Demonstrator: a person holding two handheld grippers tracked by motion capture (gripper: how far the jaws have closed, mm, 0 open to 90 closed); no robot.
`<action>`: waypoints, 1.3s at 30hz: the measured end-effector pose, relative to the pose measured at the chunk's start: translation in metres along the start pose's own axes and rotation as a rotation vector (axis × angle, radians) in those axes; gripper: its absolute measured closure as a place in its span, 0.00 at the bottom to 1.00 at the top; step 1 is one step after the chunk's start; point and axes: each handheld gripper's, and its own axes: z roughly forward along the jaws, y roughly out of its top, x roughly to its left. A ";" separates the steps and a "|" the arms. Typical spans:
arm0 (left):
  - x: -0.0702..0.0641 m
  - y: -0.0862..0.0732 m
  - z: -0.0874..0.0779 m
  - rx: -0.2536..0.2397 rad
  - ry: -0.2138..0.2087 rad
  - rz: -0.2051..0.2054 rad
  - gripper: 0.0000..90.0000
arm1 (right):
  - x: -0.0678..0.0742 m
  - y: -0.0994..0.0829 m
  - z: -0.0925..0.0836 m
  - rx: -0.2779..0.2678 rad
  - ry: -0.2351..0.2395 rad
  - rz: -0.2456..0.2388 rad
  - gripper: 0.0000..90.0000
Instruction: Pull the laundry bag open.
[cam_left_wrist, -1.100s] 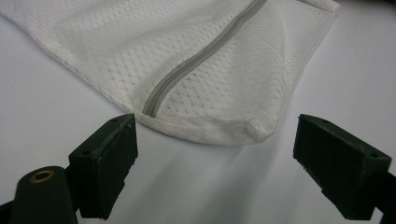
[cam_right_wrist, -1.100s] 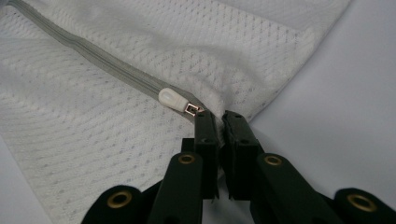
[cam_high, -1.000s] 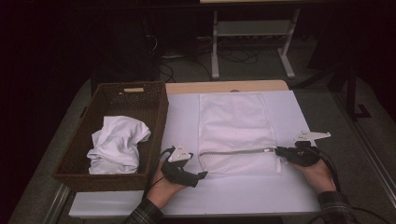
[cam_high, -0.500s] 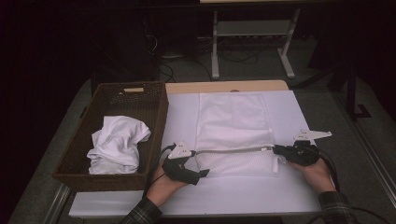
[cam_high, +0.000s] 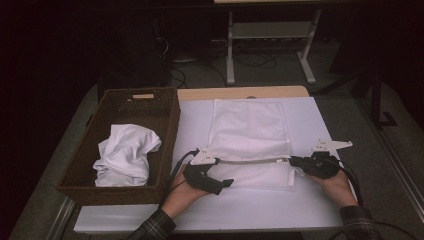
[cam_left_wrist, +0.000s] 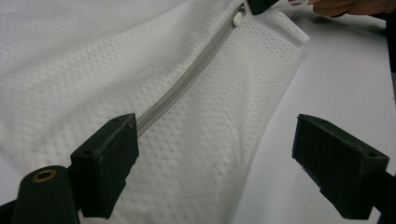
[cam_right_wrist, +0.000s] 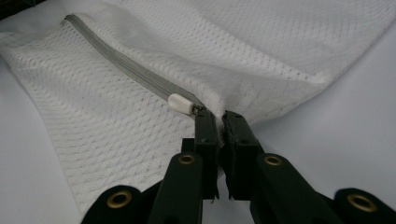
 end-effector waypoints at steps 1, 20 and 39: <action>-0.001 0.002 0.004 -0.006 -0.010 0.007 0.16 | 0.000 0.000 0.000 -0.001 0.001 -0.002 0.94; -0.003 0.020 0.030 -0.021 -0.072 0.010 0.19 | 0.011 0.005 0.000 -0.013 0.027 -0.045 0.94; -0.006 0.035 0.062 -0.030 -0.121 0.024 0.30 | 0.022 0.007 0.000 -0.027 0.071 -0.051 0.94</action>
